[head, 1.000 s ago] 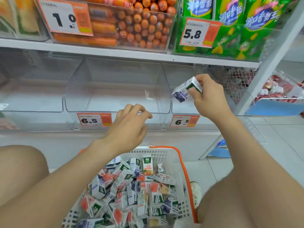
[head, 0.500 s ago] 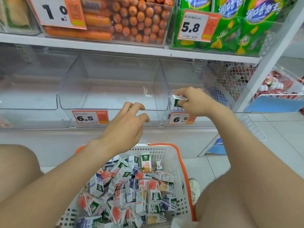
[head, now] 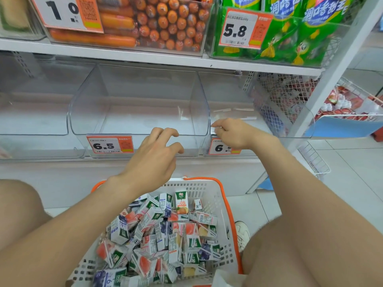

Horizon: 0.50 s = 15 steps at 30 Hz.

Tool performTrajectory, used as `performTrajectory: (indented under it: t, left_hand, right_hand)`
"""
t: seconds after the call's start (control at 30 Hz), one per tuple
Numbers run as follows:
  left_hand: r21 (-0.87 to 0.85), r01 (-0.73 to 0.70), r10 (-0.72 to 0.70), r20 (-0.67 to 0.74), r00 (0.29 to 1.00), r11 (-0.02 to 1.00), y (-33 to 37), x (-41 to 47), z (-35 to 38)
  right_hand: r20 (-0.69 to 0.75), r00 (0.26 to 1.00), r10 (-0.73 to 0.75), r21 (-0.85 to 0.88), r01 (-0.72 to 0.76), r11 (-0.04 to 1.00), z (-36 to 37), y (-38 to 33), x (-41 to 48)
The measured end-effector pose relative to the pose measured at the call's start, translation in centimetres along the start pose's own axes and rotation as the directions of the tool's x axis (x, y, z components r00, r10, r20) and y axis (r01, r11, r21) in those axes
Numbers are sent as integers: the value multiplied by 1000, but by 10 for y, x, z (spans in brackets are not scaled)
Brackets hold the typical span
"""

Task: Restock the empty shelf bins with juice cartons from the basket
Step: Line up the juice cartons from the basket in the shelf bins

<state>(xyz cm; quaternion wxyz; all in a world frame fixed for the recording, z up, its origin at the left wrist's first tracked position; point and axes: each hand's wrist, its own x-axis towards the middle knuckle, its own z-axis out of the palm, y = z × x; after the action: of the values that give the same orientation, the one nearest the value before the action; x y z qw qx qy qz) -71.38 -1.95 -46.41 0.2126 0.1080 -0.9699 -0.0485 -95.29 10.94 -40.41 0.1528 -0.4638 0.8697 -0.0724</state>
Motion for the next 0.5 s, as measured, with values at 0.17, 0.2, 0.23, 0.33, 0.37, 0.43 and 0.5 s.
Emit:
performTrajectory:
  t: [0.17, 0.2, 0.23, 0.33, 0.37, 0.43, 0.5]
  left_hand:
    - [-64, 9, -4, 81, 997, 998, -3, -11, 0]
    - [-89, 40, -28, 140, 990, 995, -4, -15, 1]
    - [-100, 78, -55, 214, 975, 992, -6, -19, 2]
    - [-93, 154, -95, 459, 883, 984, -7, -35, 11]
    - [-92, 163, -90, 532, 842, 982, -5, -41, 15]
    - [-108, 166, -60, 636, 770, 980, 0, -52, 24]
    - [-128, 162, -22, 716, 697, 979, 5, -63, 34]
  right_hand:
    - [-361, 927, -98, -10, 101, 995, 14, -12, -15]
    - [-462, 873, -155, 1, 175, 985, 16, -21, -24]
    - [-521, 831, -196, 41, 253, 967, 18, -34, -36]
    - [-312, 895, -319, 93, 363, 927, 40, -69, -70]
    - [-150, 917, -370, 62, 382, 922, 52, -77, -78]
    - [161, 889, -428, -15, 436, 900, 85, -85, -86]
    - [391, 829, -400, -49, 453, 890, 120, -86, -88]
